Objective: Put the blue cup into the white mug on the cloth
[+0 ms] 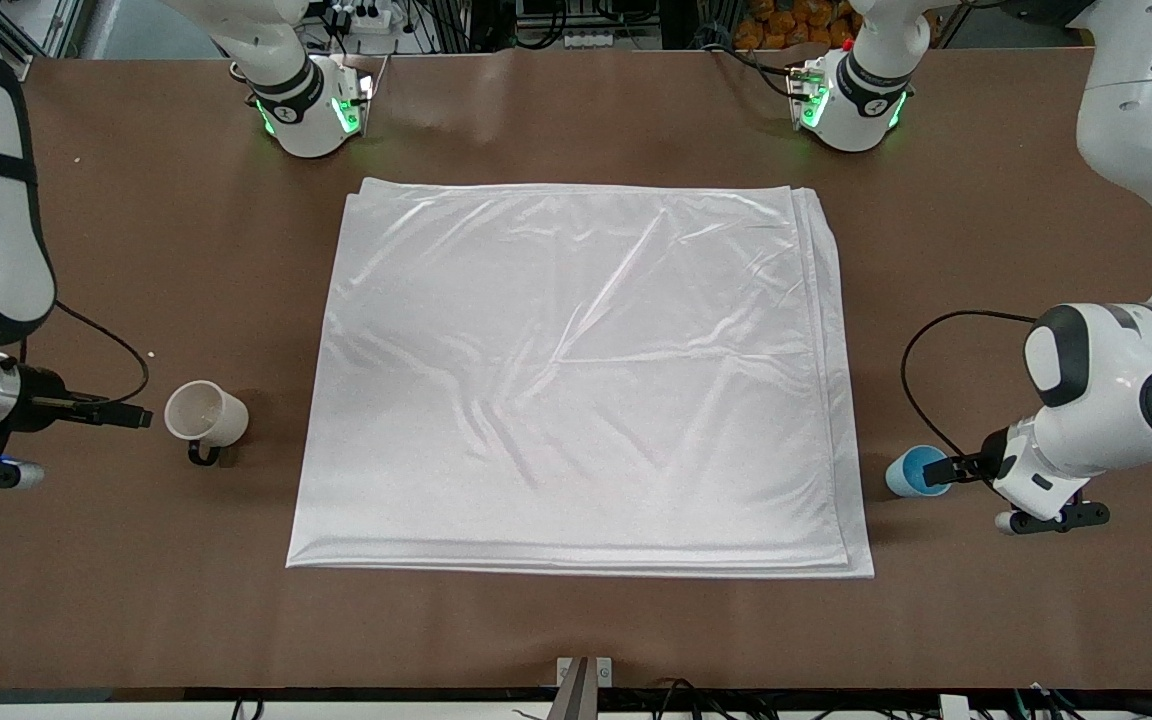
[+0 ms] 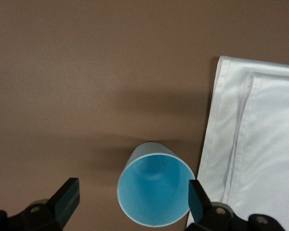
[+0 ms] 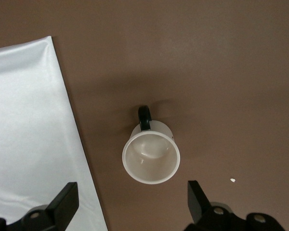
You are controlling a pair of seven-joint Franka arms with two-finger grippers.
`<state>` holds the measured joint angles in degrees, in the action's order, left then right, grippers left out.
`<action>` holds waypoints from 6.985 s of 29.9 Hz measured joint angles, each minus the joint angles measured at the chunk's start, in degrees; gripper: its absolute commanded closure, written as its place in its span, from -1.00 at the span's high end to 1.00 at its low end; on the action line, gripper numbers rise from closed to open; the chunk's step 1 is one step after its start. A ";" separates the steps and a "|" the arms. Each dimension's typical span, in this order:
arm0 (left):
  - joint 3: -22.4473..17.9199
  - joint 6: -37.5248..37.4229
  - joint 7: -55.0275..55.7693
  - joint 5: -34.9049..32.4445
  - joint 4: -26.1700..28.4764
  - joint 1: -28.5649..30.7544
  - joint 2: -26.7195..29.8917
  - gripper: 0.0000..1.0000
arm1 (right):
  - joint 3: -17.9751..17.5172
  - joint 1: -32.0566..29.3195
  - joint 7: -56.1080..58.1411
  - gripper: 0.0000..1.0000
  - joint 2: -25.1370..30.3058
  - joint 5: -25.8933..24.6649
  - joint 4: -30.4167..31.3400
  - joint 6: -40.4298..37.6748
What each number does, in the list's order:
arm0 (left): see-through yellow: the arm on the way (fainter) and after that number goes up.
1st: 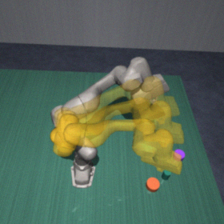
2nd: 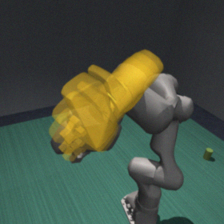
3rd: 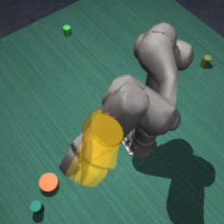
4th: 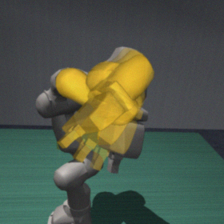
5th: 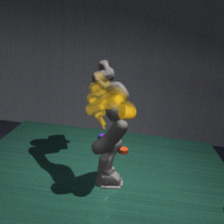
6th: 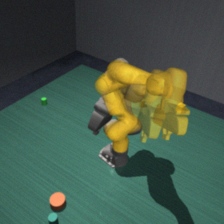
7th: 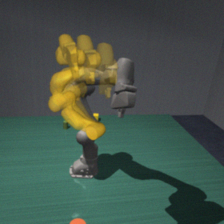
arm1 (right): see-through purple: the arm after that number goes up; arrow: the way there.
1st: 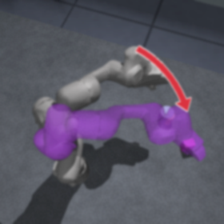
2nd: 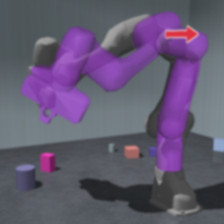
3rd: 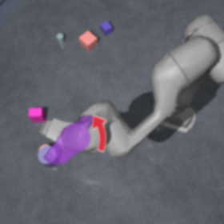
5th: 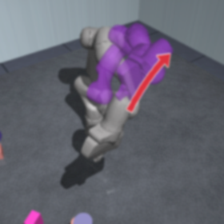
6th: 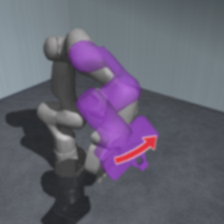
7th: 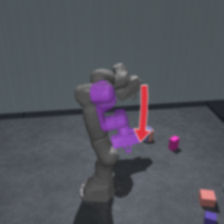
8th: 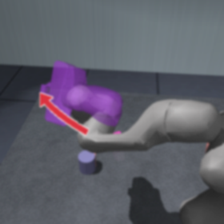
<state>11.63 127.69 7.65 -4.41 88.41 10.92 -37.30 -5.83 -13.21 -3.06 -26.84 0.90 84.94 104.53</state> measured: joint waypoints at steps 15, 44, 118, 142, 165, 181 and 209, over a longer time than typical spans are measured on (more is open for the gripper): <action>-0.04 0.93 0.00 -0.05 0.32 0.74 -1.95 1.00 | -0.18 -0.56 -0.05 1.00 -8.70 0.19 -2.39 5.34; 0.14 1.96 -0.75 -0.27 0.73 0.91 -3.92 -0.88 | -0.45 0.78 -0.63 1.00 -12.36 0.47 -2.58 7.74; 5.62 -2.50 -7.13 -0.65 -0.90 0.97 9.16 -1.00 | -13.86 4.05 -24.00 -0.88 -15.16 -3.37 -4.79 1.45; 9.04 -3.47 -7.10 -0.65 -0.90 0.91 10.61 -1.00 | -18.98 22.27 -74.01 -0.88 -15.21 -3.38 -4.73 10.95; 15.77 -7.27 6.59 -0.64 -0.90 0.61 12.34 -1.00 | -16.29 30.85 -86.71 -0.61 -20.41 -3.39 -3.23 24.39; 18.62 -8.21 20.00 -0.65 -0.78 -4.52 12.46 -1.00 | -10.63 35.14 -89.01 1.00 -21.88 -3.36 -3.81 26.41; 17.92 -7.90 51.32 -7.38 -1.41 -24.85 10.38 -1.00 | -10.40 16.19 -50.55 1.00 -20.20 -3.41 -7.91 4.77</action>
<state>29.56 119.79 58.96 -11.79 87.00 -13.93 -26.92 -16.23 2.98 -53.61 -47.05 -2.51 77.04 109.30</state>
